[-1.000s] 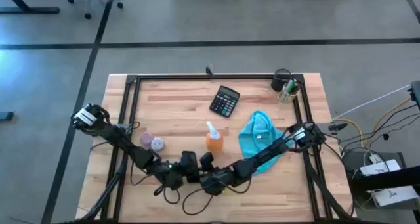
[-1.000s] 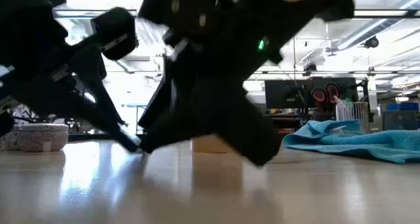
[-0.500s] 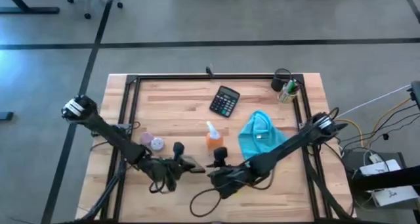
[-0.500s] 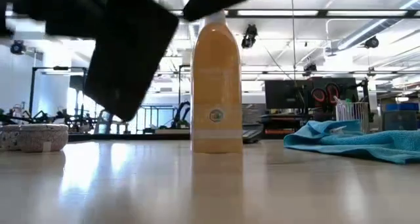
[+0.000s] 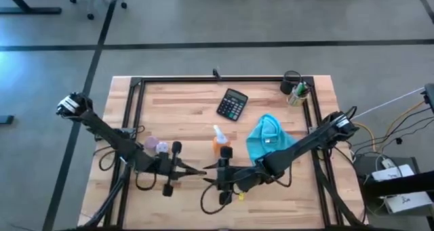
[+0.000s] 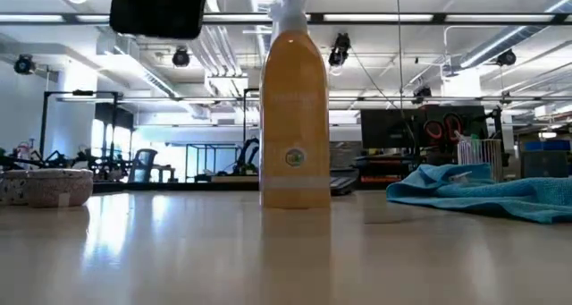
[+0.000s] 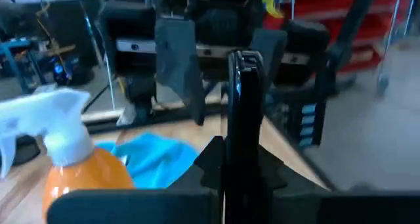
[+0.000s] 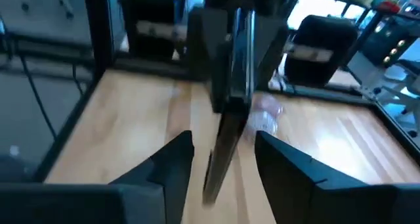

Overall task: Apply microfiber cloth
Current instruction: Spray the front and back of the cellphone using the spray bottle

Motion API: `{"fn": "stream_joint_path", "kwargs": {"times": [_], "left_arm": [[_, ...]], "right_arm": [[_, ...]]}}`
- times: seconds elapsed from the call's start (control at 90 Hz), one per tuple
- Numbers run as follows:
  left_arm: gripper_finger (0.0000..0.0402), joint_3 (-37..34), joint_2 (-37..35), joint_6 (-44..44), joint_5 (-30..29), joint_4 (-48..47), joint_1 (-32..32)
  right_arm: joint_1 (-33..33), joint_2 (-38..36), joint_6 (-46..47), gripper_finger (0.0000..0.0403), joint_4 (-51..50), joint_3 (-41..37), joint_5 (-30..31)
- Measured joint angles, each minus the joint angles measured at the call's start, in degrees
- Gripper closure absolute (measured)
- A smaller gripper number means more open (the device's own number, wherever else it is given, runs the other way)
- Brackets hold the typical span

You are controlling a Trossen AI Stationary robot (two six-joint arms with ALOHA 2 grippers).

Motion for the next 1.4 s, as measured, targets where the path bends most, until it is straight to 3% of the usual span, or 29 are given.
{"fn": "stream_joint_path", "kwargs": {"times": [0.2, 0.367, 0.611, 0.844, 1.011, 1.111, 1.244, 1.4], "left_arm": [[0.0391, -2.9, 0.0, 1.5, 1.9, 10.5, 0.0], [0.0391, -3.2, 0.1, 3.5, 1.8, 12.4, 0.0], [0.0391, -3.2, 2.0, 4.3, 2.0, 16.3, 0.0], [0.0391, -3.2, 2.2, 5.9, 2.1, 19.0, 0.2], [0.0391, -2.8, 3.4, 4.9, 2.3, 19.6, 0.9], [0.0391, -2.5, 4.0, 4.8, 2.4, 20.0, 0.9], [0.0390, -2.5, 3.7, 5.5, 2.5, 20.2, 1.0], [0.0369, -2.5, 3.4, 4.5, 2.9, 19.8, 1.0]], "right_arm": [[-0.5, 0.0, -0.9, 0.0341, 5.5, 0.0, -0.1], [-0.8, 0.0, -0.9, 0.0391, 7.3, 0.0, -0.4], [-1.2, -0.1, 0.3, 0.0386, 8.2, 0.0, -2.0], [-2.0, 0.0, 0.4, 0.0333, 8.9, 0.0, -2.2], [-3.3, 0.5, 1.3, 0.0316, 8.7, 0.0, -4.0], [-3.4, 0.7, 1.9, 0.0332, 8.5, 0.0, -4.1], [-3.3, 0.5, 2.0, 0.0387, 7.7, 0.0, -3.8], [-3.3, 0.5, 3.3, 0.0390, 6.8, 0.2, -3.9]]}}
